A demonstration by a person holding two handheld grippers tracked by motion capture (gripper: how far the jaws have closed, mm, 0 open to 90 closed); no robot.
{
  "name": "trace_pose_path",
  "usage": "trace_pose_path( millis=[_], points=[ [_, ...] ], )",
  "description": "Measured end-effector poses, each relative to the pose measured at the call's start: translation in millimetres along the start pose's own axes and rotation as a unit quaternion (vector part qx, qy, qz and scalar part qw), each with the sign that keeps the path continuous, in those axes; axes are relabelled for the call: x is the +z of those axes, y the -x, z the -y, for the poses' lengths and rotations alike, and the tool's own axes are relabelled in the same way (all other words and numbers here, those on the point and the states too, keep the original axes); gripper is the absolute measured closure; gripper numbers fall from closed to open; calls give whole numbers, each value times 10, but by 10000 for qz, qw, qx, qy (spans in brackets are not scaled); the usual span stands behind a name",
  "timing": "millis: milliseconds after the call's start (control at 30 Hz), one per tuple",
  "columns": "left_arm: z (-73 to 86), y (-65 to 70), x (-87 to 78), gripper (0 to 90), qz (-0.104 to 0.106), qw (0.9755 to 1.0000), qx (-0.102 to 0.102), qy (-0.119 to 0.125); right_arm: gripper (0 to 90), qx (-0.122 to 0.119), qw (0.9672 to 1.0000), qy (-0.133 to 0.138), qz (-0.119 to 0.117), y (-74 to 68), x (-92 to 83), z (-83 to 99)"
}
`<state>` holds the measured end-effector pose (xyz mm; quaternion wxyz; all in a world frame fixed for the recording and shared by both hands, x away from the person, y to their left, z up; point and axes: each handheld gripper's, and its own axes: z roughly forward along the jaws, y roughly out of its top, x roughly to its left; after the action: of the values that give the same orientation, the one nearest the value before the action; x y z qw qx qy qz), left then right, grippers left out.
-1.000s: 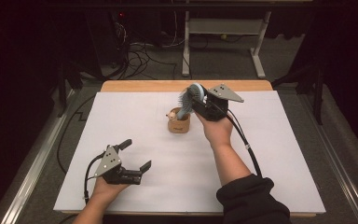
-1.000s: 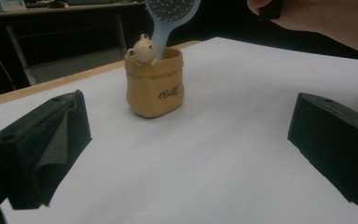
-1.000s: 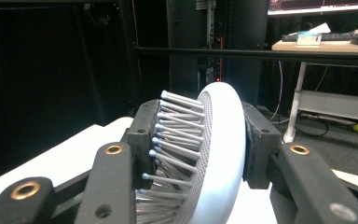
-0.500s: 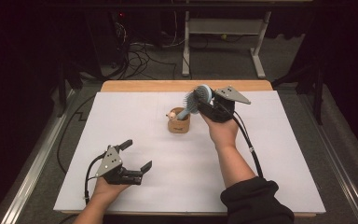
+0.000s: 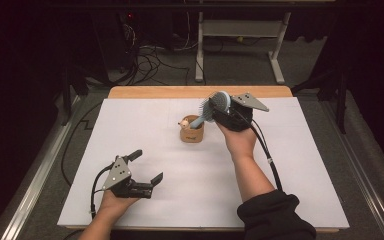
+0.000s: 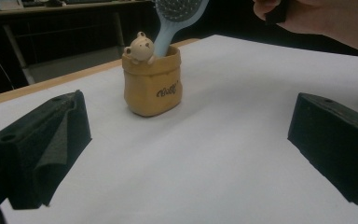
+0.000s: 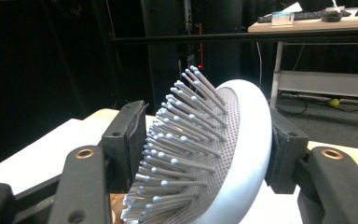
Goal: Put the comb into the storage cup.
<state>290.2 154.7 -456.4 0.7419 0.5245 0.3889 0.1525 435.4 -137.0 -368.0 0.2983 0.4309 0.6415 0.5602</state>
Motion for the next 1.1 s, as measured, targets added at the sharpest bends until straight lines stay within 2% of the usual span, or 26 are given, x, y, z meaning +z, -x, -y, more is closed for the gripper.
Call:
trace_pose_path(
  millis=[267,1100],
  points=[
    [3,2,0,3,14,10000,-8,-12,399,39,10000,-34,5,20,-9,9],
    [10,1,3,3,15,10000,-12,-24,226,59,9998,-181,-6,80,-22,66]
  ],
)
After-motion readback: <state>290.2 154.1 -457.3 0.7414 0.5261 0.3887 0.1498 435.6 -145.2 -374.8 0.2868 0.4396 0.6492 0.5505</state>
